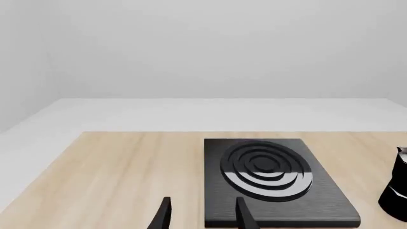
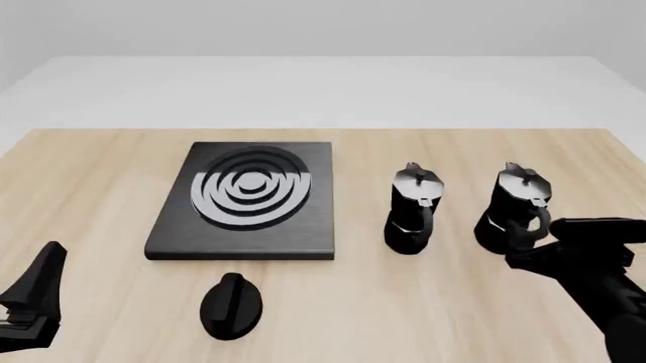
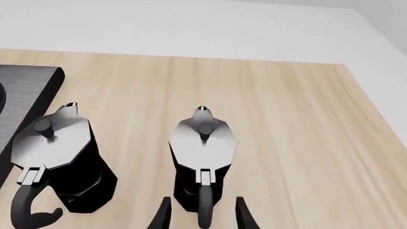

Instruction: Put the right moka pot on the stove.

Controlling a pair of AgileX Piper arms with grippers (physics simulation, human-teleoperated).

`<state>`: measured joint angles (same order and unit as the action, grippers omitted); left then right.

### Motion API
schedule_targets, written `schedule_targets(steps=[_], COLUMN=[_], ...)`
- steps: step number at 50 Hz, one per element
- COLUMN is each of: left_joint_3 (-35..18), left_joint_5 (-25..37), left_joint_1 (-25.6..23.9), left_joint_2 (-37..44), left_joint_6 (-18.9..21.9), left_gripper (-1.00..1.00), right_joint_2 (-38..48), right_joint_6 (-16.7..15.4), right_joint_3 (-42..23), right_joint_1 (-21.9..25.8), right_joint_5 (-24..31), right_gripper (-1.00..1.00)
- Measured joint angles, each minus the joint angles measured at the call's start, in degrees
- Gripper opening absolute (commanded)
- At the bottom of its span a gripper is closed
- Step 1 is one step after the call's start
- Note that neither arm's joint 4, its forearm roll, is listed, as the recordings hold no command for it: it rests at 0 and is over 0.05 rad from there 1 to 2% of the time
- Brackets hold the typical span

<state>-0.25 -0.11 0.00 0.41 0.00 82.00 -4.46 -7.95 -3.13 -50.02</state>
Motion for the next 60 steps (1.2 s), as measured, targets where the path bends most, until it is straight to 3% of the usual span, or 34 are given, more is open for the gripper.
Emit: schedule_targets(steps=[20, 21, 41, 60], left_joint_3=[0.0, 0.0, 0.0, 0.0], left_joint_5=[0.0, 0.0, 0.0, 0.0], left_joint_1=[0.0, 0.0, 0.0, 0.0], left_joint_2=[0.0, 0.0, 0.0, 0.0], left_joint_6=[0.0, 0.0, 0.0, 0.0], left_gripper=[1.00, 1.00, 1.00, 1.00], right_joint_2=[3.8, 3.8, -1.6, -13.7], right_joint_6=[-0.4, -0.4, -0.1, -1.8], right_joint_3=[-3.4, -3.5, -3.4, -5.8], right_joint_1=[-0.1, -0.3, -0.6, -0.1], right_joint_5=[0.0, 0.1, 5.4, 16.6], right_gripper=[1.00, -1.00, -1.00, -1.00])
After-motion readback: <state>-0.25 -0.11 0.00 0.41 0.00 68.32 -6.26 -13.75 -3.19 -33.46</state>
